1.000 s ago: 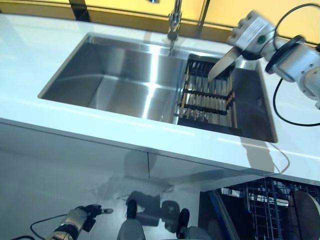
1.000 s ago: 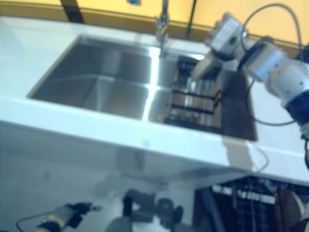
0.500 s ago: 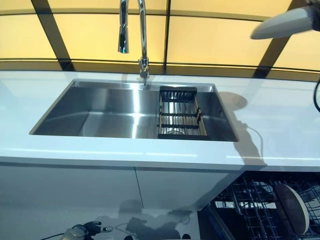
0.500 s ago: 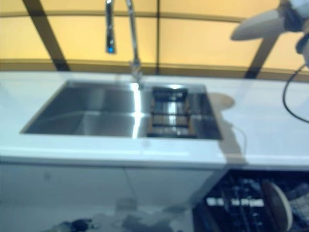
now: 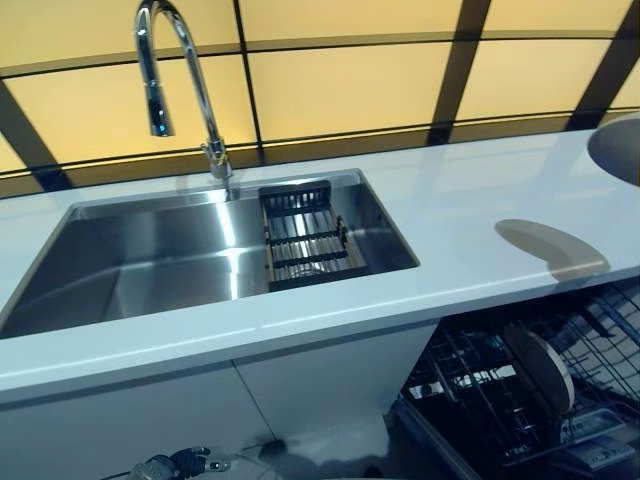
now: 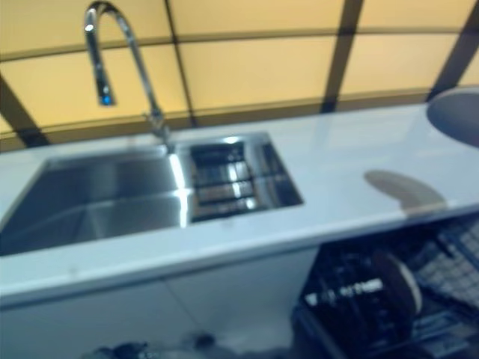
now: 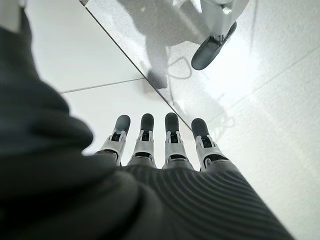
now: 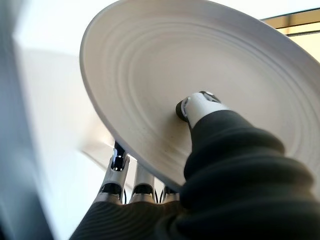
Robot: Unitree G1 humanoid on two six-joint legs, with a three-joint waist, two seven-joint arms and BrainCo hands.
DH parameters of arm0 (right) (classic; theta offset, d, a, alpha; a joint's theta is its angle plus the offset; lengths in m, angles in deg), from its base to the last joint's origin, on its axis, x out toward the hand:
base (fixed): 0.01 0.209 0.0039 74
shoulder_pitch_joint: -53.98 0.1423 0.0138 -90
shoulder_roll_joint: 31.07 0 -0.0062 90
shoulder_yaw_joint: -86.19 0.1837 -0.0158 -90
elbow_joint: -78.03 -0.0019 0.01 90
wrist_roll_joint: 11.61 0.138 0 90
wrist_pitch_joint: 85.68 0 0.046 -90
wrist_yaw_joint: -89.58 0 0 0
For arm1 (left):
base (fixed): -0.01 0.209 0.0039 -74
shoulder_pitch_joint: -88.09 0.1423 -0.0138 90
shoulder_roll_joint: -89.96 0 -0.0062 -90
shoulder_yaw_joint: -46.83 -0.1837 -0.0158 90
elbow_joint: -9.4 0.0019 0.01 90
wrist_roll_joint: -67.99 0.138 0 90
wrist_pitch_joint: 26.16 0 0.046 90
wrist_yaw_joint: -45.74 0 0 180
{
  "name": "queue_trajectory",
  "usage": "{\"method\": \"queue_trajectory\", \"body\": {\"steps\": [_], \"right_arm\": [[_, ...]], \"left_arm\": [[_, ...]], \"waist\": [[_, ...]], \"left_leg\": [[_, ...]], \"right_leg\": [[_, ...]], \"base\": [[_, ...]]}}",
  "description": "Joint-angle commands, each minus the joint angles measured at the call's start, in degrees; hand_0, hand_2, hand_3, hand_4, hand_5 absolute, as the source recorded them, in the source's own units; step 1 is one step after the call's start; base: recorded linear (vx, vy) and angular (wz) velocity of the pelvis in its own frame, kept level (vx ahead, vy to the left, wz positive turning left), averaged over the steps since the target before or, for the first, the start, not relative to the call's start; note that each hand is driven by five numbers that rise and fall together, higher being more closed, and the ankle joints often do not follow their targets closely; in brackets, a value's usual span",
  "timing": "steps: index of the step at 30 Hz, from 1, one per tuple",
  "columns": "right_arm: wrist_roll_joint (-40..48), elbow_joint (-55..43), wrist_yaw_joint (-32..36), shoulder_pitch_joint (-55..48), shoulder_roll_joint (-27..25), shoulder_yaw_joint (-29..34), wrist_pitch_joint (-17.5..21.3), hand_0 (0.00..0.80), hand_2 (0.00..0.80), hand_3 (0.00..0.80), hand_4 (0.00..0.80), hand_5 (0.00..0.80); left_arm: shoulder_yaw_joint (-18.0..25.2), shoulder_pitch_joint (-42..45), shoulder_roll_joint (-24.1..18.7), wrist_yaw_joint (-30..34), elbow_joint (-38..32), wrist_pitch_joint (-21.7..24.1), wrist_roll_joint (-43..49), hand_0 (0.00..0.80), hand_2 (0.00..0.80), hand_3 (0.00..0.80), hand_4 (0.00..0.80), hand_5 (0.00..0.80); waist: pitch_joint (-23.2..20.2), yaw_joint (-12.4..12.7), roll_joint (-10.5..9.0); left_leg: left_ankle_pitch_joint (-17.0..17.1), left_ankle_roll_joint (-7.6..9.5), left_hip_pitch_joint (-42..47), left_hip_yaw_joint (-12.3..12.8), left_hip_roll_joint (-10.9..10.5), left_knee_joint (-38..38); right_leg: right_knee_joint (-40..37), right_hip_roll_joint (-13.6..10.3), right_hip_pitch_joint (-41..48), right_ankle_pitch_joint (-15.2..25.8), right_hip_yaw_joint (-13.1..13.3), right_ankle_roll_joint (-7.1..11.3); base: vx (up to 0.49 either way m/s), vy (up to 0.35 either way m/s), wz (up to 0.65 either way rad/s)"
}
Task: Take plates into dishwasher
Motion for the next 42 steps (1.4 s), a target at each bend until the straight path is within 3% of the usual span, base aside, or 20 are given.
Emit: {"method": "queue_trajectory", "body": {"steps": [1,14,25,33,42], "right_arm": [[3.60,-1.37,0.01,0.25,0.17,5.47,-0.14,0.800,0.800,0.800,0.800,0.800],[3.80,-14.64,10.46,-16.47,6.54,19.41,-7.90,0.800,0.800,0.800,0.800,0.800],[-2.16,-19.32,17.26,-20.00,10.61,19.38,-10.93,0.800,0.800,0.800,0.800,0.800],[-4.19,-27.07,29.29,-22.39,12.38,19.63,-15.59,0.800,0.800,0.800,0.800,0.800],[-7.20,-33.44,38.99,-25.01,12.59,20.27,-17.76,0.800,0.800,0.800,0.800,0.800]], "left_arm": [[1.16,-5.38,-4.24,0.74,2.21,0.78,0.16,0.000,0.000,0.000,0.000,0.000],[3.95,-7.90,-3.79,1.51,2.94,-2.25,-0.71,0.000,0.000,0.000,0.000,0.000],[4.86,-9.76,-3.29,1.04,2.63,-4.65,-1.23,0.000,0.000,0.000,0.000,0.000],[6.35,-10.14,-3.41,1.25,2.00,-6.63,-0.51,0.000,0.000,0.000,0.000,0.000],[6.95,-10.57,-3.67,1.69,1.56,-7.29,-1.20,0.000,0.000,0.000,0.000,0.000]], "waist": [[1.48,-0.65,-4.74],[2.81,-5.05,-4.08],[3.63,-6.01,-3.98],[4.21,-6.51,-4.11],[4.62,-7.24,-4.27]], "left_leg": [[-3.51,0.54,4.65,0.45,0.88,0.20],[-3.69,1.06,5.46,3.07,0.50,0.20],[-3.60,1.41,5.54,4.00,0.30,0.20],[-3.40,1.38,5.33,4.27,0.26,0.20],[-3.18,1.37,5.26,5.02,0.19,0.20]], "right_leg": [[0.18,-2.86,3.22,-2.58,1.25,5.07],[0.18,-2.51,2.26,-1.84,3.52,4.77],[0.27,-2.40,2.01,-1.63,3.90,4.62],[0.30,-2.29,1.78,-1.50,3.76,4.44],[0.24,-2.02,1.54,-1.24,4.11,4.42]], "base": [[0.003,0.002,-0.09],[-0.004,0.017,-0.11],[-0.008,0.006,-0.05],[-0.010,-0.002,-0.02],[0.000,0.000,0.00]]}}
